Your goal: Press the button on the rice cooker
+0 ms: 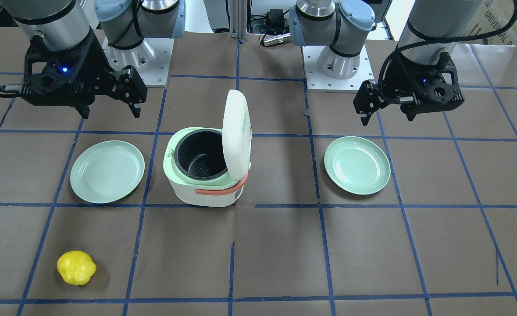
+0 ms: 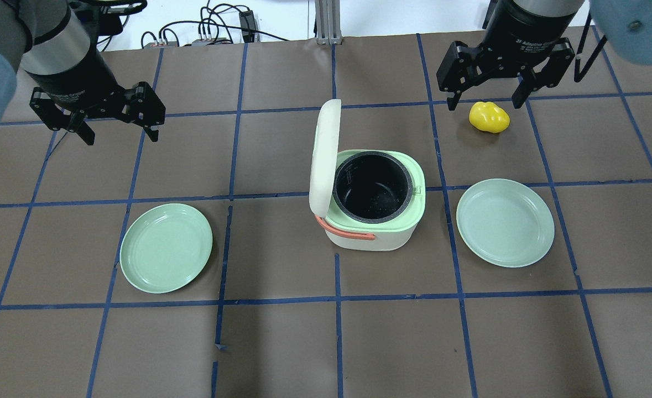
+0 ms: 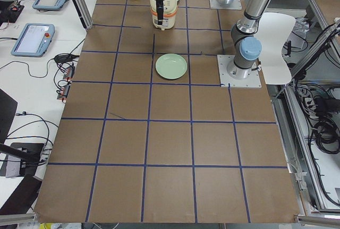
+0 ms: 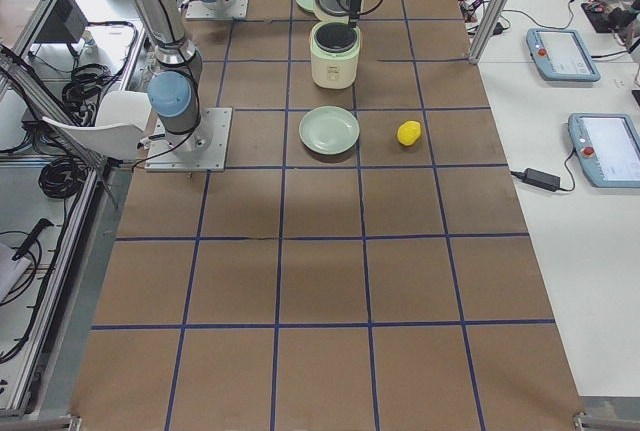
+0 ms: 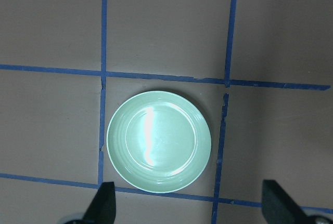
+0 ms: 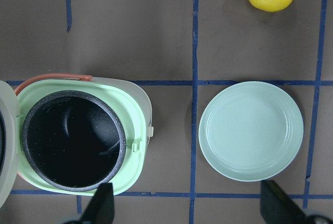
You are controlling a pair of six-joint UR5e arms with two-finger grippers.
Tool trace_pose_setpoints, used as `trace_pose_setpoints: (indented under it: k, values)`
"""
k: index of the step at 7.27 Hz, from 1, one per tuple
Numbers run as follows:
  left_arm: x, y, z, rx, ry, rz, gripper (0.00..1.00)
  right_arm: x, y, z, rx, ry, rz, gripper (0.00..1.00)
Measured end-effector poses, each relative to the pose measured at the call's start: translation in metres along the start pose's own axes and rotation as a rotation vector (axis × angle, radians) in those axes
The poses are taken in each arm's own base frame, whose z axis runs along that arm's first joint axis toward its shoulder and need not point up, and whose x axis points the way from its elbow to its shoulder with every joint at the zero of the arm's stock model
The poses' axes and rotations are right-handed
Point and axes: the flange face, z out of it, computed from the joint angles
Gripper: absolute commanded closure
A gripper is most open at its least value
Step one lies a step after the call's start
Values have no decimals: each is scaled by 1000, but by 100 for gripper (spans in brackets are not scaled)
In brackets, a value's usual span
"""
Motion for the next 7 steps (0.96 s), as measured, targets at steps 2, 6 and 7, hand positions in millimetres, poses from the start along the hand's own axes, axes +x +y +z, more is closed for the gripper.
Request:
trace_pose_setpoints:
  k: [2, 6, 7]
  values:
    - [0, 0, 0, 0, 0, 0, 0, 1, 0, 1, -1, 9, -1, 0]
    - [0, 0, 0, 0, 0, 0, 0, 1, -1, 2, -3, 11, -1, 0]
    - [0, 0, 0, 0, 0, 0, 0, 1, -1, 3, -4, 11, -1, 0]
